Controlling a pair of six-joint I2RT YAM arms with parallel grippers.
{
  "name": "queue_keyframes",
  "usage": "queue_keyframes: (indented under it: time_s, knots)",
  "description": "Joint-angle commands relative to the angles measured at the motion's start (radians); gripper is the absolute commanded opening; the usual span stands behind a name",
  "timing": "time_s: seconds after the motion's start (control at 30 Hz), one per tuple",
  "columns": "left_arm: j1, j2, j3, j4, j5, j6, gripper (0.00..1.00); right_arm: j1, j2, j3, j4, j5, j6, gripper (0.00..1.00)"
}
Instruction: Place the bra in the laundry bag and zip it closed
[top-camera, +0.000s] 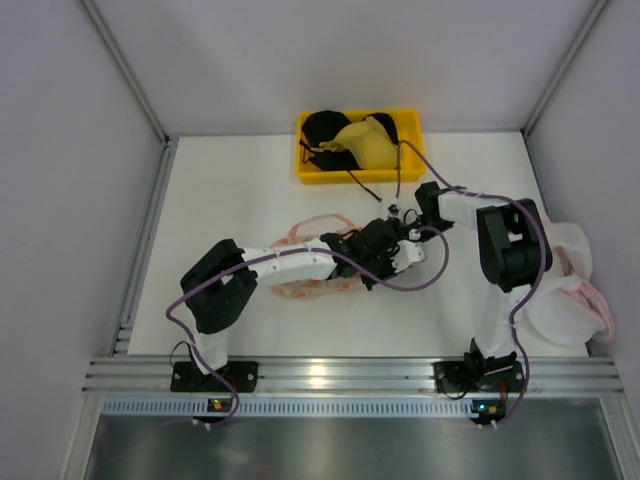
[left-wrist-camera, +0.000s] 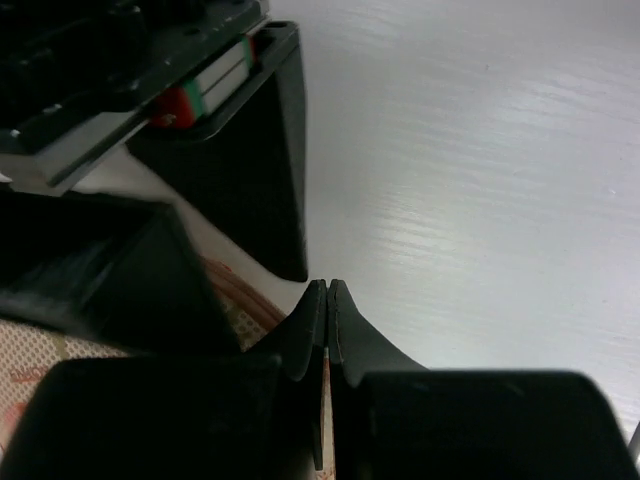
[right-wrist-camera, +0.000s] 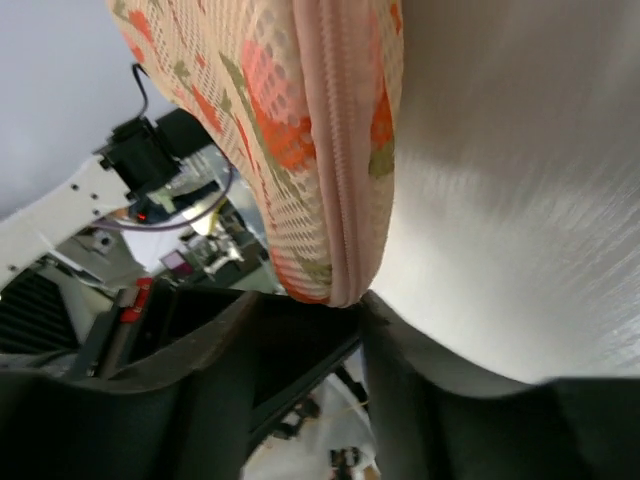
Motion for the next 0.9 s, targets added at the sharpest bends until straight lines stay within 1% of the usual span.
queue_keyframes:
  time_s: [0.0,0.07,0.1,0.13,0.17,0.3,0.37,0.5,0.6,0.63,0.67,0.7,0.8,0.83,0.87]
  knots:
    - [0.000,-0.006,0.011,0.037,0.036,0.008,0.00,0.011,-0.006,0.043,0.017,-0.035,0.003,0.40]
    - [-0.002,-0.019,-0.031,0.037,0.041,0.014,0.00,0.011,0.009,0.061,0.014,-0.043,0.002,0.25]
    - [-0.003,-0.041,-0.050,0.037,0.036,0.014,0.00,0.011,0.011,0.064,0.011,-0.041,0.000,0.11]
    - [-0.003,-0.052,-0.073,0.032,0.033,0.015,0.00,0.010,0.012,0.066,0.008,-0.040,-0.003,0.04]
    - [-0.002,-0.081,-0.117,0.031,0.028,0.017,0.00,0.010,0.014,0.064,0.008,-0.031,-0.010,0.00]
    - [-0.002,-0.151,-0.232,0.017,0.022,0.005,0.00,0.003,0.012,0.059,0.008,-0.021,-0.020,0.00]
    - [-0.002,-0.165,-0.257,-0.009,0.027,-0.001,0.00,0.003,0.022,0.058,0.010,-0.015,-0.026,0.00]
    - [-0.003,-0.194,-0.328,-0.056,-0.021,0.015,0.00,0.002,0.037,0.073,-0.007,0.000,-0.053,0.00]
    - [0.000,-0.237,-0.335,-0.093,-0.042,-0.004,0.01,0.008,0.039,0.079,-0.004,-0.020,-0.052,0.00]
    - [-0.002,-0.251,-0.325,-0.098,-0.073,-0.021,0.12,0.013,0.035,0.081,-0.003,-0.020,-0.050,0.00]
    - [0.003,-0.265,-0.312,-0.109,-0.084,-0.049,0.20,0.023,0.031,0.082,0.003,-0.021,-0.050,0.00]
    - [0.007,-0.295,-0.302,-0.128,-0.087,-0.052,0.35,0.028,0.029,0.084,0.012,-0.020,-0.049,0.00]
    - [0.043,-0.361,-0.276,-0.139,-0.084,-0.052,0.45,0.045,0.032,0.090,0.022,0.003,-0.058,0.00]
    - [0.059,-0.375,-0.271,-0.150,-0.067,-0.043,0.51,0.046,0.037,0.092,0.020,0.012,-0.064,0.00]
    - [0.093,-0.397,-0.262,-0.158,-0.062,-0.022,0.54,0.048,0.040,0.093,0.017,0.021,-0.082,0.03]
